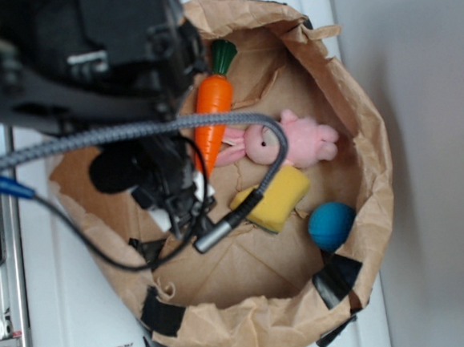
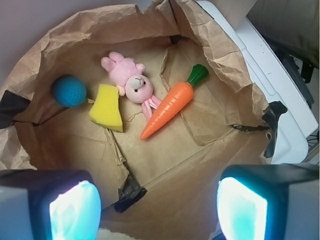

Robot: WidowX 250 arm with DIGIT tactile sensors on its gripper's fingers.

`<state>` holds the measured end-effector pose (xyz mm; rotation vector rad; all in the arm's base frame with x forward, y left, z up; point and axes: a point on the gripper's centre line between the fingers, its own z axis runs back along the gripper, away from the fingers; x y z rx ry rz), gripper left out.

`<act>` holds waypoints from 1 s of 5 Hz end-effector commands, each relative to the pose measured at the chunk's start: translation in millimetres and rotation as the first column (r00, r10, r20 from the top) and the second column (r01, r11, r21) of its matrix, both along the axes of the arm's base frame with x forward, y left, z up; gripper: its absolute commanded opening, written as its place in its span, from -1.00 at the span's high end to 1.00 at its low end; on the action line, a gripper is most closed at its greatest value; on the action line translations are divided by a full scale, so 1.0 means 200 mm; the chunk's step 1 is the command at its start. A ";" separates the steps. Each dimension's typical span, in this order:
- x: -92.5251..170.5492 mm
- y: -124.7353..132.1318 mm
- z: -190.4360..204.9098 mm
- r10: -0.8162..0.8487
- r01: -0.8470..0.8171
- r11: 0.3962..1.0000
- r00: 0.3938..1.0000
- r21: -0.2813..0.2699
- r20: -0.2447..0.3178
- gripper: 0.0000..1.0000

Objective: Grab the carrot.

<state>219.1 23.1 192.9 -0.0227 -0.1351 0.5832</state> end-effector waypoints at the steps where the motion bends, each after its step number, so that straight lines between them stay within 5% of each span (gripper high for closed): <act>1: 0.12 0.09 -0.31 0.242 -0.243 0.970 0.969 0.014 0.059 -1.00; 3: 0.20 0.18 -0.60 0.408 -0.416 0.905 0.908 0.090 0.090 -1.00; 5: 0.45 0.27 -0.88 0.430 -0.445 0.885 0.894 0.136 0.130 -1.00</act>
